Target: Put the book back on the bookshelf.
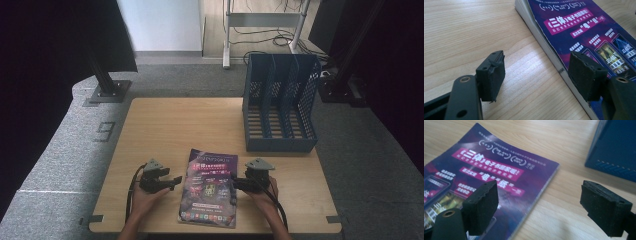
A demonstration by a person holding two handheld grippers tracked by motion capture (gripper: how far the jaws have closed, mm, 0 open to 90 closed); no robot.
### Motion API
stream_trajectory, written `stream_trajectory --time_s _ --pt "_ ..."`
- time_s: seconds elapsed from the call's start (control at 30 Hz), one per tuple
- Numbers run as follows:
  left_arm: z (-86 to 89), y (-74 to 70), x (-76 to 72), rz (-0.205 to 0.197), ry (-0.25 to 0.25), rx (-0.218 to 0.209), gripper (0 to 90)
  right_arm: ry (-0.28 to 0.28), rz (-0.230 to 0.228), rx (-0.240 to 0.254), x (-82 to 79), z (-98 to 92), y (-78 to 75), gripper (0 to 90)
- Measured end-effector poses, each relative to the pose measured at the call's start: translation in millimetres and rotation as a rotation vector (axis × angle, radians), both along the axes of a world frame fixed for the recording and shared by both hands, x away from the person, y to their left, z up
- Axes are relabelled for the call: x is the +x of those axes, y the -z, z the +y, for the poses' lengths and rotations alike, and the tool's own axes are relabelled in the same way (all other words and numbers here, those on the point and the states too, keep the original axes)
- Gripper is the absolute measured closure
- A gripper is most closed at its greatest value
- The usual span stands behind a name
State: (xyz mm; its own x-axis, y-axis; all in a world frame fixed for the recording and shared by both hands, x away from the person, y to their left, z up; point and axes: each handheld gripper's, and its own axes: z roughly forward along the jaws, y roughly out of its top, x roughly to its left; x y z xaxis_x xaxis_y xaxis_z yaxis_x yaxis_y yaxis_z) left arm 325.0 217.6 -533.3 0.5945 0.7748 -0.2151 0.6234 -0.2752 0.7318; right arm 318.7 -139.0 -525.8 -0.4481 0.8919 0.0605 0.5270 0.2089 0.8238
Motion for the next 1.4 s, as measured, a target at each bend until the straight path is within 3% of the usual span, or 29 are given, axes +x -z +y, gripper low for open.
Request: stream_trajectory --time_s 0.27,0.43,0.67,1.13,1.4 --pt "-0.8 -0.6 -0.5 -0.003 0.005 -0.003 30.0 -0.045 0.028 -0.005 6.8 27.8 6.3 14.6" --pt "-2.5 -0.2 -0.4 -0.002 0.01 -0.005 29.9 -0.054 0.055 -0.023 6.9 34.8 16.3 14.1" --pt "-8.4 1.3 -0.4 0.001 0.027 0.002 29.7 -0.04 0.079 -0.039 7.2 35.3 25.3 13.3" --pt "-17.5 7.5 2.6 0.014 0.032 0.02 29.7 -0.042 0.121 -0.002 8.8 34.3 27.5 13.9" --pt "-37.1 8.0 14.1 0.014 0.031 0.056 28.7 -0.044 0.119 -0.007 8.7 34.5 27.7 13.8"
